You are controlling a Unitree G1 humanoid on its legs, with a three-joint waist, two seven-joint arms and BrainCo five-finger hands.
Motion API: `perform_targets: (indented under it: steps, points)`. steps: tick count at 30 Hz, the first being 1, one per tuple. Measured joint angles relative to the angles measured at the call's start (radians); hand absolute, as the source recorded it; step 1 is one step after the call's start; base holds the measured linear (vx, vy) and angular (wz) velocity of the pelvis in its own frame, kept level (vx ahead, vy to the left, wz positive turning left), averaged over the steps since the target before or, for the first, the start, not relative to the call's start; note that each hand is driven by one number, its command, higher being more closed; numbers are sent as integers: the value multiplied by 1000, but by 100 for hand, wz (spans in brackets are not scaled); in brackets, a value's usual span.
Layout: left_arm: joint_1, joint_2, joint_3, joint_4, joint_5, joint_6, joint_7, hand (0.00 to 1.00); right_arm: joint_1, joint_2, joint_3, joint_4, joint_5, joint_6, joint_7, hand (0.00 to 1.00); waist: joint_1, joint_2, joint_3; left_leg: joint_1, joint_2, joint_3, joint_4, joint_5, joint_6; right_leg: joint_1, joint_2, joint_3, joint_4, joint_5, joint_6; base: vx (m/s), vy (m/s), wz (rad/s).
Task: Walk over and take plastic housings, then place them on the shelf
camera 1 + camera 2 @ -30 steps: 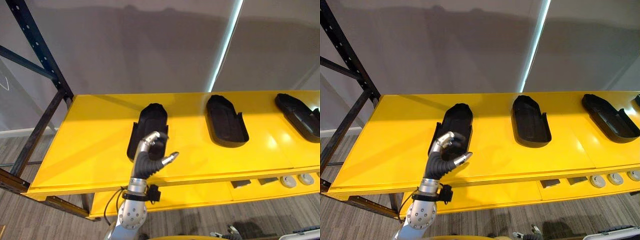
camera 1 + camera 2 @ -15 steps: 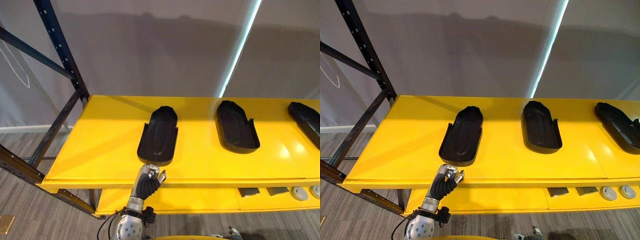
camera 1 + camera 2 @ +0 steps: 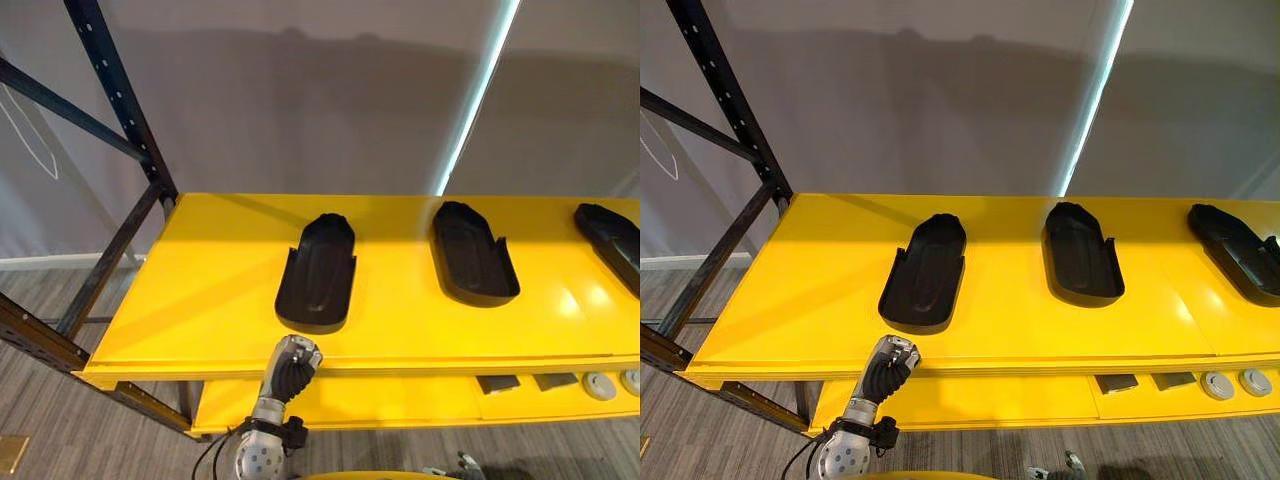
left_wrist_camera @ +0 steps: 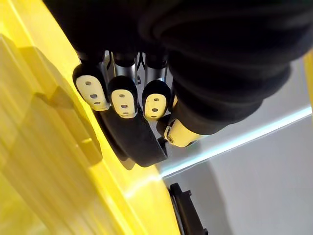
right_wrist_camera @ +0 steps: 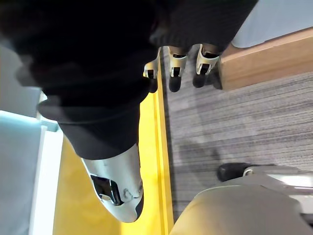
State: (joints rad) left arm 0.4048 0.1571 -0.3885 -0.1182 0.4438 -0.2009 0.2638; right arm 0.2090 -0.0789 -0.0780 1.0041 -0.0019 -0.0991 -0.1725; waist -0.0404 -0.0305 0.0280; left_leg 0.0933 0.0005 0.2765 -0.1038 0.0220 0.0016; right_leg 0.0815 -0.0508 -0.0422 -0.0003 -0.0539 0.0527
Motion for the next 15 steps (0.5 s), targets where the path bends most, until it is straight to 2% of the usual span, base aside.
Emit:
perform_targets:
  steps: [5, 15]
  points:
    - [-41, -3, 3, 51, 0, 23, 2, 100, -3, 0, 0, 1, 0, 3, 0, 0, -2, 0, 0, 0, 0, 9, 0, -4, 6, -4, 2, 15, -2, 0, -1, 18, -8, -7]
    - [-110, -20, 22, 107, 0, 40, 26, 100, -9, -1, -4, 1, 0, 20, 0, 0, -8, 3, 0, -12, 0, 16, 0, -3, 11, -16, 3, 19, -6, 3, -3, 4, -2, -2]
